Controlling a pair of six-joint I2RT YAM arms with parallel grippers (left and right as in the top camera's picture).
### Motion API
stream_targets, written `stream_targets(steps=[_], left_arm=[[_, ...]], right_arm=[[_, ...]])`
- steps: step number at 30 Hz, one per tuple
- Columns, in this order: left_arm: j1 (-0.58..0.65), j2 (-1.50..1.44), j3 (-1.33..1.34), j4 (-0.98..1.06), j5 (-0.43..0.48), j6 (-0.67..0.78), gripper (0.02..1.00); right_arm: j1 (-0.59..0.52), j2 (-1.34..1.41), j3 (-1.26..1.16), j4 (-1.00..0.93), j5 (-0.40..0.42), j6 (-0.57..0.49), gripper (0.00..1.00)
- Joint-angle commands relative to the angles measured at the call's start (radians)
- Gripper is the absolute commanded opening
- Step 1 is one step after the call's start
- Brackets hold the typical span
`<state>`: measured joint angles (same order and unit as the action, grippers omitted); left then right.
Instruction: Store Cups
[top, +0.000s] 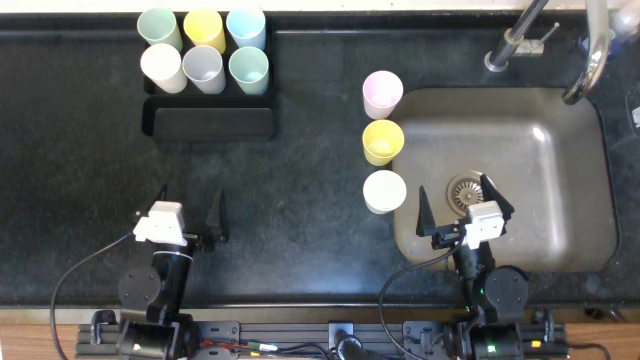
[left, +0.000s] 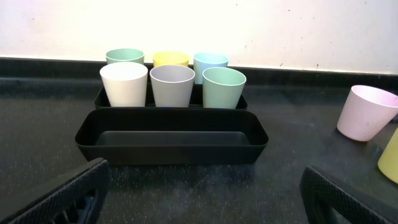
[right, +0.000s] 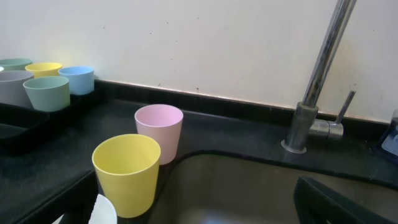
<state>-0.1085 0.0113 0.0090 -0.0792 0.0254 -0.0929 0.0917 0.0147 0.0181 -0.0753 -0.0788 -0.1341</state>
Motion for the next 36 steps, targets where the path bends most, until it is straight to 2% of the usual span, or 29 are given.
stream_targets(steps=[1, 20, 24, 36], left_arm=[[0.012, -0.008, -0.001, -0.005, -0.004, 0.026, 1.000], [0.012, -0.008, -0.001, -0.005, -0.004, 0.026, 1.000], [0.012, -0.008, -0.001, -0.002, -0.053, 0.026, 1.000], [0.013, -0.005, -0.001, -0.002, -0.053, 0.026, 1.000]], right_arm=[[0.000, -0.010, -0.013, 0.004, -0.006, 0.006, 0.996], [0.000, -0.010, -0.013, 0.004, -0.006, 0.006, 0.998], [0.000, -0.010, -0.013, 0.004, -0.006, 0.006, 0.998], [0.000, -0.010, -0.013, 0.004, -0.006, 0.006, 0.998]])
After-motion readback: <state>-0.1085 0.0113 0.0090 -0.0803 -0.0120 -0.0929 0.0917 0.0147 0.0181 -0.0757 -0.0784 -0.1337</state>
